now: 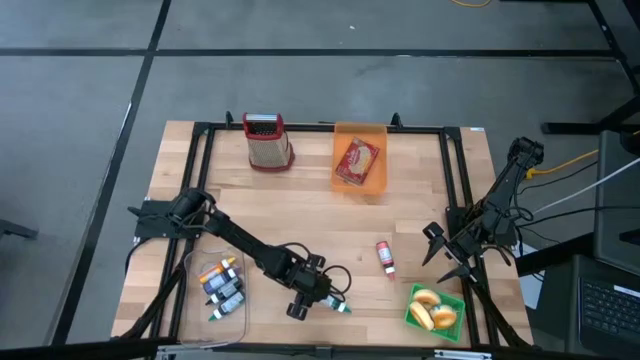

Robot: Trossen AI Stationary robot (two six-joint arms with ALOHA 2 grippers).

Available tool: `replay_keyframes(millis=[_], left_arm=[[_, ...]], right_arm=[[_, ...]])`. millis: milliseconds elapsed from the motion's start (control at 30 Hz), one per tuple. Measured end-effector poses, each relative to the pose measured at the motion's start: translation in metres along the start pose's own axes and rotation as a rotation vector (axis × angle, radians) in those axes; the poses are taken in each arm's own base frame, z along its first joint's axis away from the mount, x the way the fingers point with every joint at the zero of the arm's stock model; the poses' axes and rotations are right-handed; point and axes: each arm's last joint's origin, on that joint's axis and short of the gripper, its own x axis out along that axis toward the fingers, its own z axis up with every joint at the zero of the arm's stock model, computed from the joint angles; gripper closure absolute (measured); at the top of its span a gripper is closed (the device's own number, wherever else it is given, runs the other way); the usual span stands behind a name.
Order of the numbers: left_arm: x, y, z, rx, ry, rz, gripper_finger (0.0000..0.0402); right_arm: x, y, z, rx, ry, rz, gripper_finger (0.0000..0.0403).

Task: Pick & Place Food Item
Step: Put the green food coloring bottle into the transparent bin

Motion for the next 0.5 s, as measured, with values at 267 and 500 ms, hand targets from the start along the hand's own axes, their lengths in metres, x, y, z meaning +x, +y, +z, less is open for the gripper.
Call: replay_keyframes(millis=[267, 500], left_arm=[[-0.005, -0.003, 0.004, 0.001, -0.005, -0.001, 0.0259], [-0.049, -0.017, 0.010, 0.004, -0.033, 0.074, 0.0259]], right_arm=[[0.000, 0.000, 0.000, 0.000, 0.000, 0.000, 0.0147], [0.000, 0.000, 0.000, 0.002, 0.001, 0.000, 0.0147]])
